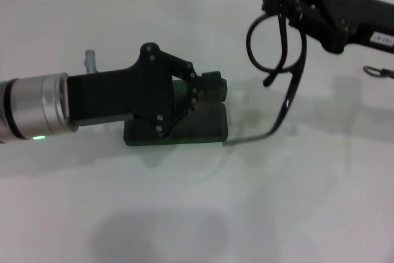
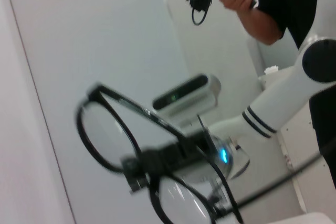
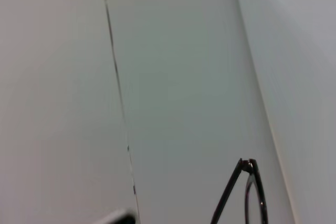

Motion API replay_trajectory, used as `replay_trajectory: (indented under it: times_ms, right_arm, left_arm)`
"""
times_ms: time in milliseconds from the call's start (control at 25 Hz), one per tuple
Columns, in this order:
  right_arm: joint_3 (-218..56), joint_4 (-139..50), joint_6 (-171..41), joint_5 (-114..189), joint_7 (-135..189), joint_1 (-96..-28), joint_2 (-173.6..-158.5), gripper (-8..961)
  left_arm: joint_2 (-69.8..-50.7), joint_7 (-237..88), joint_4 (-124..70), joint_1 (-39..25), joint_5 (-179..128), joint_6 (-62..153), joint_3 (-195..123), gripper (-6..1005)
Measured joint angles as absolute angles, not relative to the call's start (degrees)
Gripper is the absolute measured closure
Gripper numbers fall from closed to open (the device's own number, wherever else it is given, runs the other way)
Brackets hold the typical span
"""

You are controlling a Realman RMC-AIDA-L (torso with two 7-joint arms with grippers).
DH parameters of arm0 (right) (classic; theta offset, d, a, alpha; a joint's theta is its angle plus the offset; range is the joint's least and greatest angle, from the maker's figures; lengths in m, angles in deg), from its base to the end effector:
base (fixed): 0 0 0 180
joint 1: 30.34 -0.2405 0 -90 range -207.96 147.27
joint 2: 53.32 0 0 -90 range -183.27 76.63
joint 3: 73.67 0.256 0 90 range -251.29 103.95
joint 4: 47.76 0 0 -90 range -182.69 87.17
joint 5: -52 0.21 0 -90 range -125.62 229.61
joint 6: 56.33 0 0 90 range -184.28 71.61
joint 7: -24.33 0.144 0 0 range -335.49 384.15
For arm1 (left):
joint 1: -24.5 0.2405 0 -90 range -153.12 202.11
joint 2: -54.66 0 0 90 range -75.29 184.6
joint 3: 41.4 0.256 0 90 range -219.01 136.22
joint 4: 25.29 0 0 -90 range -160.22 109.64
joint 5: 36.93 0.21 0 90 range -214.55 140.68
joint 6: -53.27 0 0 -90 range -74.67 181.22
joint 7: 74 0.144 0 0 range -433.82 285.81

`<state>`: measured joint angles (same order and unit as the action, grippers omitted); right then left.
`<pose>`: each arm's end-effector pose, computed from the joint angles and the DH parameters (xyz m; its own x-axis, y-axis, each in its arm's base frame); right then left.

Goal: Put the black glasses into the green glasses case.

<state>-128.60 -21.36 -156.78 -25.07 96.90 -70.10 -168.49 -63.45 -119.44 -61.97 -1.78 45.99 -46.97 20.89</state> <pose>0.1583 0.3521 0.0226 0.5302 -0.0955 -0.8425 -0.1785 -0.9839 -0.0008 -0.2053 0.2969 -0.0038 0.6698 -0.3000 0.6792 -0.1079 -0.9443 -0.3108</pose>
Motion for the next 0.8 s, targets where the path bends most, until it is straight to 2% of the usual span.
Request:
replay_trajectory:
  times_ms: [280,800]
  right_arm:
    - [-128.9,-22.9,-153.4,-19.6,98.2,-70.9,-169.22,856]
    - [-132.7,-25.5,-147.3,-18.4,95.3,-73.2,-169.51,856]
  left_arm:
    - [-64.13,-119.4,-61.4,-1.7,47.4,-46.4,21.2,1000]
    - [-64.92,-120.0,-61.3,-2.0,47.7,-50.7,21.6,1001]
